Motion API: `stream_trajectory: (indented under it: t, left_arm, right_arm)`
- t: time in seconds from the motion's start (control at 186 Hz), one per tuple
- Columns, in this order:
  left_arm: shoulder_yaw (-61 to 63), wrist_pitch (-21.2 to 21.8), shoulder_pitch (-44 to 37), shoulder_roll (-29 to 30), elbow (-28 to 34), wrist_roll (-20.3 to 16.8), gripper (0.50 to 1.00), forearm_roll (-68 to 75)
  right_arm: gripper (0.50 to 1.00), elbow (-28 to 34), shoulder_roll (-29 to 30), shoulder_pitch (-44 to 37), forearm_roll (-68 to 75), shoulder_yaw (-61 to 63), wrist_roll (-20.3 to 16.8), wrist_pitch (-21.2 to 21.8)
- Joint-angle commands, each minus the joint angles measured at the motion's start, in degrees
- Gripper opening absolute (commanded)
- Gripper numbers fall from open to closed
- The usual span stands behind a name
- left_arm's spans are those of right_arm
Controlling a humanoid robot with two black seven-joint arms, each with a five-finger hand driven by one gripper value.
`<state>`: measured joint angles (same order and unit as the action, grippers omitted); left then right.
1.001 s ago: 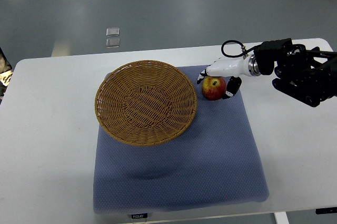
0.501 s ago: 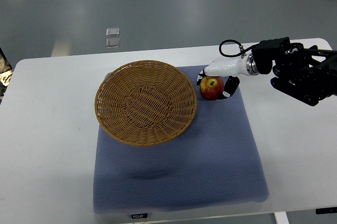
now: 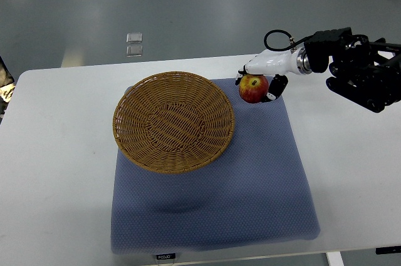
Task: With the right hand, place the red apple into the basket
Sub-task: 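Carry the apple into the wicker basket and open the right hand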
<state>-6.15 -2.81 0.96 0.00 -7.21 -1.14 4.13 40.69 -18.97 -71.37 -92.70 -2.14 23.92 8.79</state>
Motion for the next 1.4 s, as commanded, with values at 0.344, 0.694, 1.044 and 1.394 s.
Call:
stream_trajectory:
  t: [0.344, 0.694, 1.044, 1.394]
  left_arm:
    - [0.0, 0.0, 0.01, 0.0, 0.0, 0.0, 1.0, 0.0]
    - [0.0, 0.0, 0.01, 0.0, 0.0, 0.0, 1.0, 0.0]
    - [0.0, 0.0, 0.01, 0.0, 0.0, 0.0, 1.0, 0.0]
    - [0.0, 0.0, 0.01, 0.0, 0.0, 0.0, 1.0, 0.0]
  right_arm:
    - [0.682, 1.14, 5.61, -7.03, 0.33, 0.12, -0.1, 1.85]
    - [0.695, 1.67, 13.17, -6.33, 0.24, 0.03, -0.54, 2.2]
    - [0.715, 1.23, 15.98, -1.67, 0.06, -0.15, -0.72, 1.94]
    - [0.75, 1.14, 16.16, -1.23, 0.06, 0.12, -0.72, 1.41]
